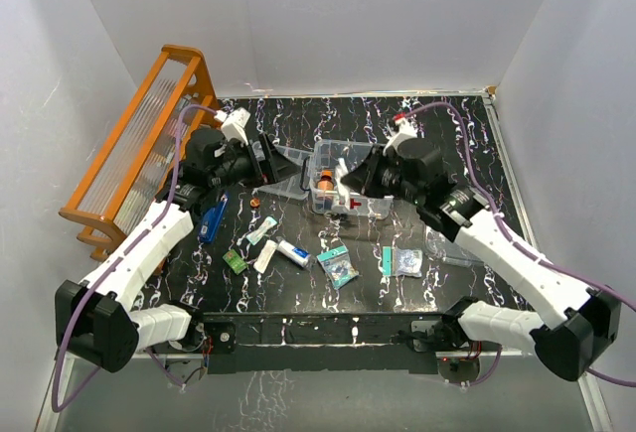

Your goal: Organize the medicine kit

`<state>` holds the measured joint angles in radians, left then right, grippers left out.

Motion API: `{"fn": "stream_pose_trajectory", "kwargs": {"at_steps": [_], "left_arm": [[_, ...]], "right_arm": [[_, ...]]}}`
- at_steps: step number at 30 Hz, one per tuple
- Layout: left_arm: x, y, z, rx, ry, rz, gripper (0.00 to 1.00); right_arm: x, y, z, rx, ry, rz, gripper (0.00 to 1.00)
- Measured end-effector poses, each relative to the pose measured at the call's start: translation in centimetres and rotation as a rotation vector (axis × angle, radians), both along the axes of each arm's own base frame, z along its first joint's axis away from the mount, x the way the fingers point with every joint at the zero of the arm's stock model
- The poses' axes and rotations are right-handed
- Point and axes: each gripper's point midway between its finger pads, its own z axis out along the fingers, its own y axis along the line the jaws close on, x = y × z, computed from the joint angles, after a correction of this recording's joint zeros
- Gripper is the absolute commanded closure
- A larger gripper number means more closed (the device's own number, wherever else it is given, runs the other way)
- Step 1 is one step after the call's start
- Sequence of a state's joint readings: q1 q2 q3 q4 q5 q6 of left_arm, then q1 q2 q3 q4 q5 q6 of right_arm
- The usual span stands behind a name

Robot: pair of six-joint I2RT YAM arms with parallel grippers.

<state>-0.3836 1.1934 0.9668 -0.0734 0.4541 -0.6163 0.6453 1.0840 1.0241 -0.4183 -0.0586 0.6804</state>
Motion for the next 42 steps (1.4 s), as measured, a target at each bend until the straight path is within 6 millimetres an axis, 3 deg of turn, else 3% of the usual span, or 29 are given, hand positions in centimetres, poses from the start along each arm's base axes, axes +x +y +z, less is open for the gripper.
{"fn": "stream_pose_trajectory", "kwargs": {"at_steps": [6,12,15,19,23,32,33,39,42], "left_arm": [[-0.1,-2.6,4.7,-0.218,0.001,-0.079,0.08],[0.0,-3.5,8.0,-0.359,0.013,-0.089,0.08],[0.1,-3.8,10.1,-0.453,0.001,-0.086,0.13],[-0.2,-4.1,13.4,-0.595,-0.028,-0.12,0.28],[-0.9,-4.5,16.4,-0.722,-0.055,-0.207,0.49],[-3.2,-4.4,18.6,-0.816,-0.097,-0.334,0.96],[-3.4,-4.4,18.7,-0.819,-0.104,-0.344,1.0],[-3.4,-4.6,18.1,-0.785,-0.12,-0.354,1.0],[-2.8,-4.8,16.9,-0.734,-0.113,-0.327,1.0]], "right_arm": [[3.0,2.6,4.9,0.233,-0.081,0.091,1.0],[2.8,3.6,10.6,0.457,-0.16,0.171,1.0],[2.0,3.9,13.4,0.559,-0.191,0.219,1.0],[0.7,4.2,16.3,0.672,-0.219,0.285,1.0],[-0.4,4.2,18.1,0.753,-0.233,0.335,1.0],[-1.1,3.5,18.7,0.819,-0.227,0.324,0.99],[-1.2,3.4,18.8,0.821,-0.23,0.32,0.95],[-0.7,2.6,18.0,0.799,-0.23,0.245,0.45],[0.1,1.7,16.6,0.747,-0.218,0.15,0.35]]}}
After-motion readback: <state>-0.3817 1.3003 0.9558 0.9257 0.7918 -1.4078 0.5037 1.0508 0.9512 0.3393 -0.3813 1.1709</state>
